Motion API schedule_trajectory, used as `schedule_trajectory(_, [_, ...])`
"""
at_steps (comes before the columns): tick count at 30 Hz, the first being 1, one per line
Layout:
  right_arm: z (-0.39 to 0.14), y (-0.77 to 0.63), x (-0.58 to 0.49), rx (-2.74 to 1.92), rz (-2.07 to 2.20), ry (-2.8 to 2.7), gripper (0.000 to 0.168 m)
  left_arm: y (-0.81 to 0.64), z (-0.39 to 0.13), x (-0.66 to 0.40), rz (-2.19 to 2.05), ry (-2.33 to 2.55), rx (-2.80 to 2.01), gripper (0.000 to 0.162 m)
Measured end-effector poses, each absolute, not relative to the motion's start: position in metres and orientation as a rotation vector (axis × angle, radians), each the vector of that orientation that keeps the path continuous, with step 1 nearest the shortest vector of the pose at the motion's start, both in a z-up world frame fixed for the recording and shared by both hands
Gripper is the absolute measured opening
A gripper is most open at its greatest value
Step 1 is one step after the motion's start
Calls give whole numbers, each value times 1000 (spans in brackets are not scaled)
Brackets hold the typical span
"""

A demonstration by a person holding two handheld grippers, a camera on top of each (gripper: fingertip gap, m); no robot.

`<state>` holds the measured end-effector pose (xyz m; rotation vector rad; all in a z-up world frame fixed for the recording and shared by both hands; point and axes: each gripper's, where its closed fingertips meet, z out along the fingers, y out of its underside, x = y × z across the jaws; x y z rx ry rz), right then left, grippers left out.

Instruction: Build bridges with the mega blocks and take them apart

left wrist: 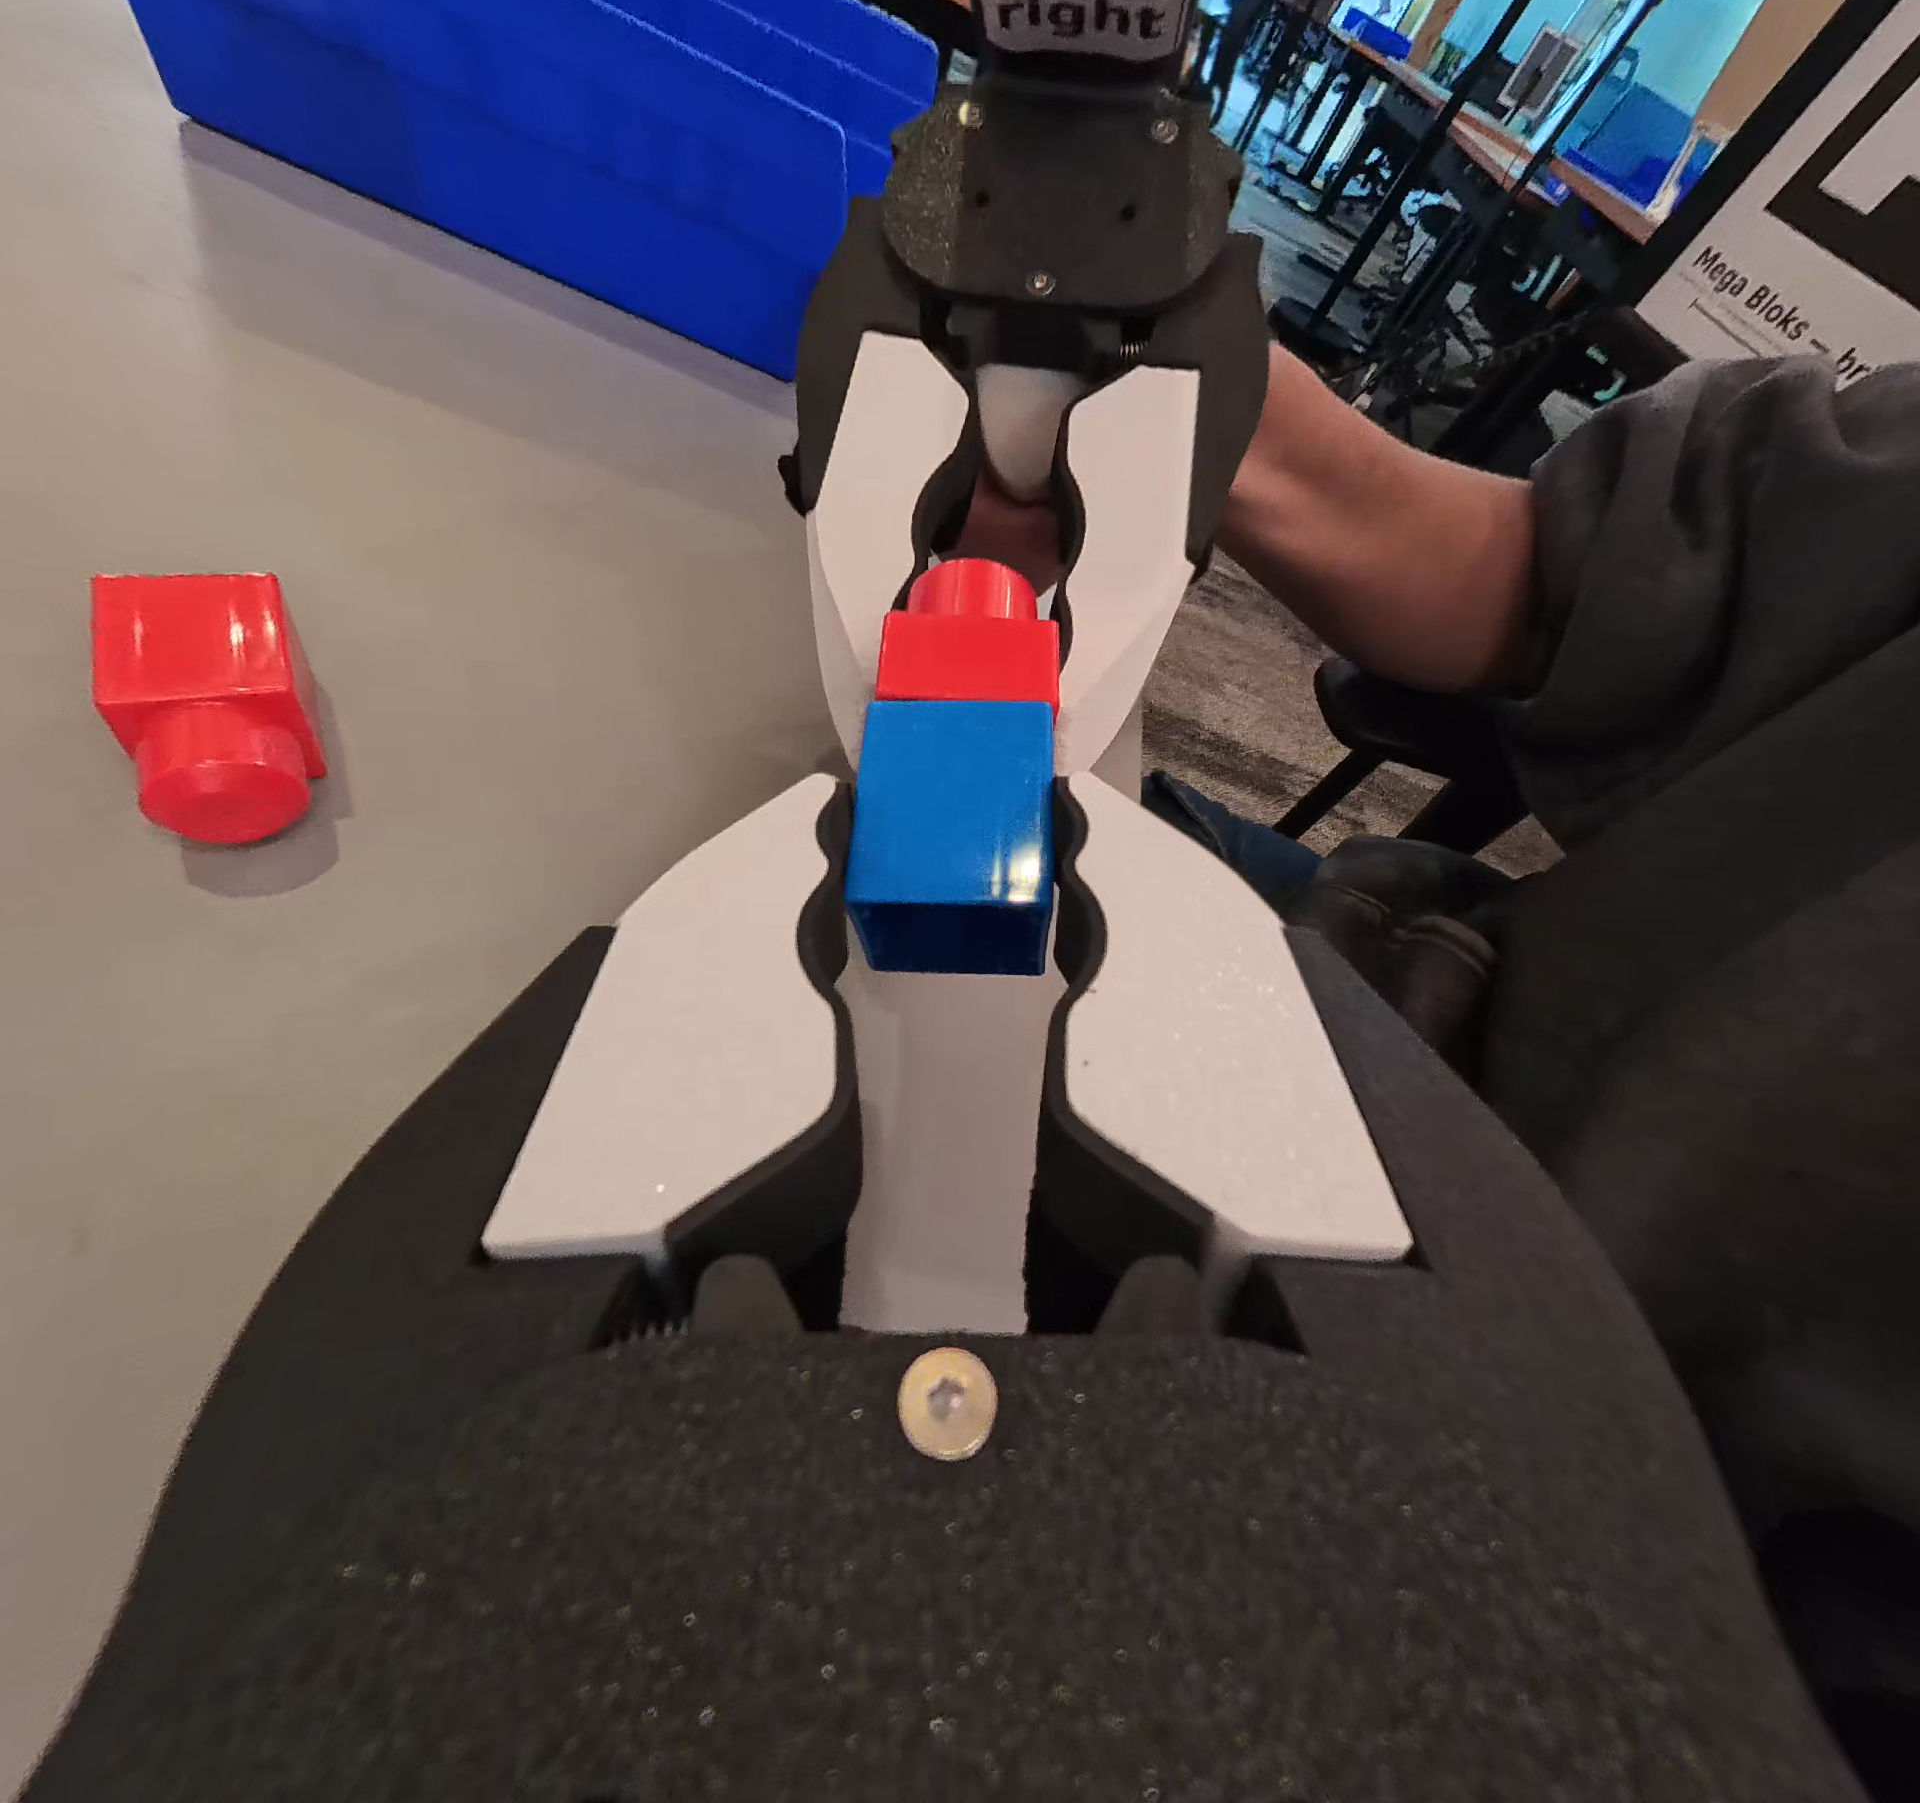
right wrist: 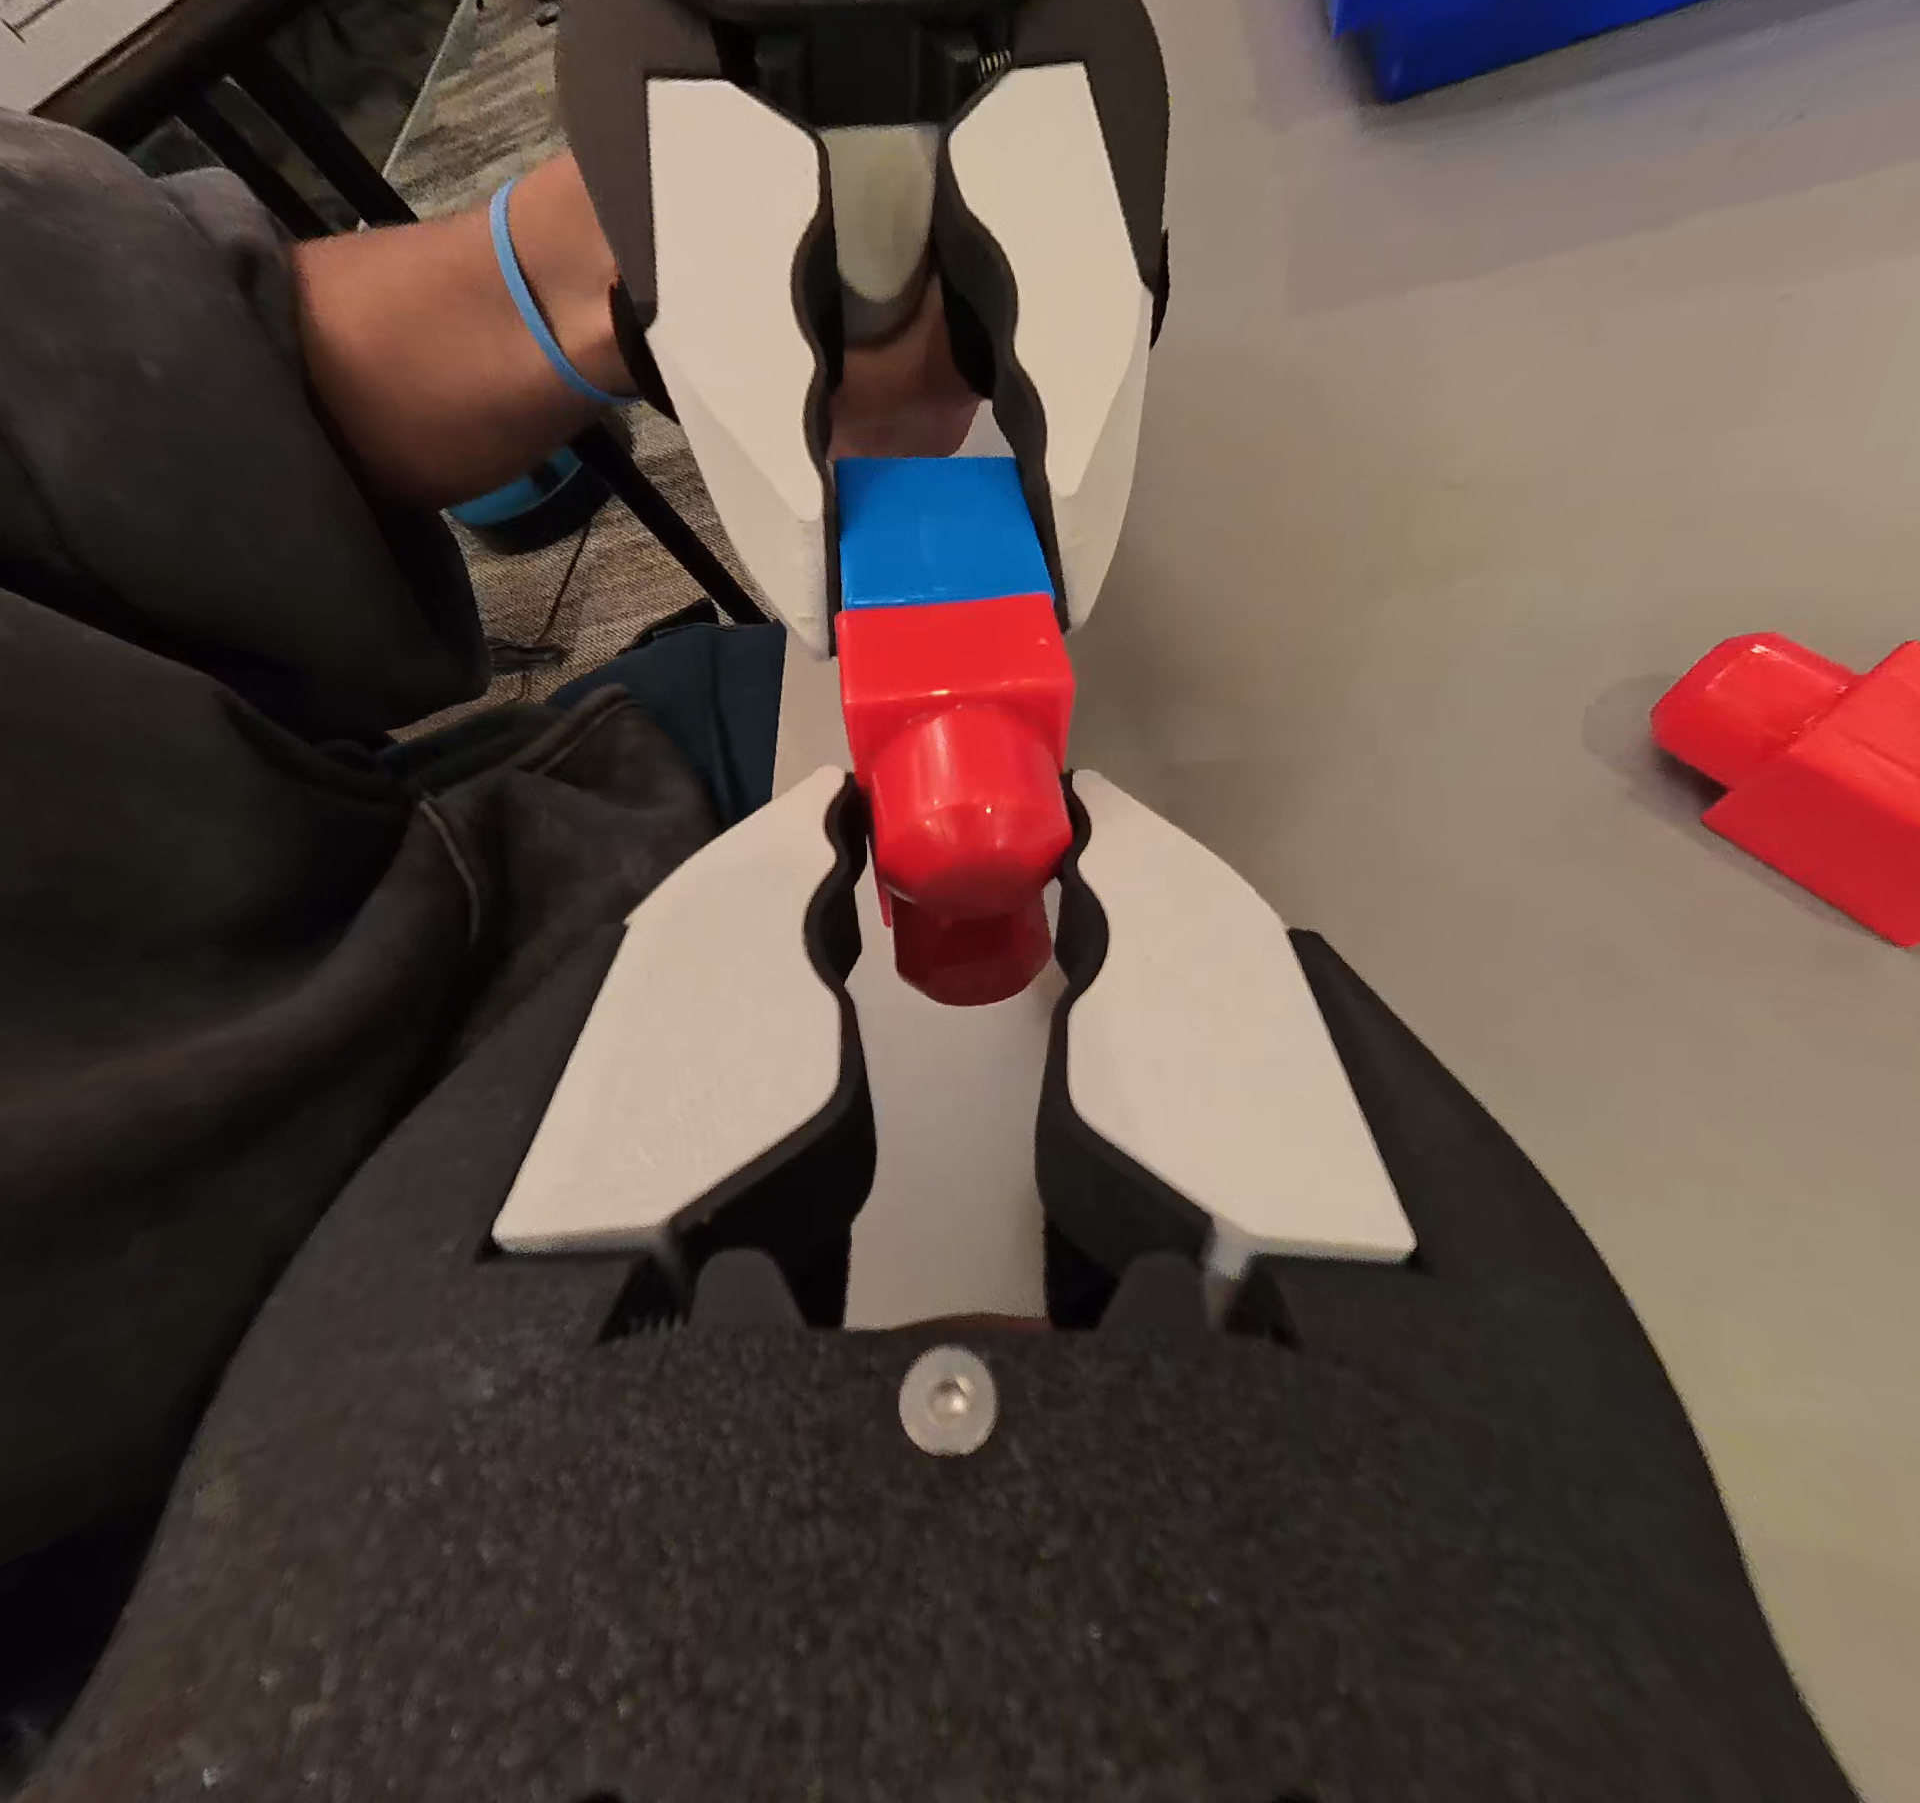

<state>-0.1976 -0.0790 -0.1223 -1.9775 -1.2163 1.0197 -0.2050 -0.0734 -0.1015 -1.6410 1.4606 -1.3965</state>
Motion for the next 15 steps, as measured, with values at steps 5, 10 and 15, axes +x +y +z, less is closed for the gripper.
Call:
schedule_trajectory(5, [-130,-78,-190,-2029,856,-1289,35,-75,-101,-205,-1217,1552,-1650,51])
schedule_trajectory(10, [-134,-94,-202,-2044,855,-1387,35,-88,-114,-201,-1034,1732,-1656,43])
schedule_trajectory(15, [-136,-94,-203,-2044,728,-1425,35,-94,-126,-202,-920,1843,-1681,37])
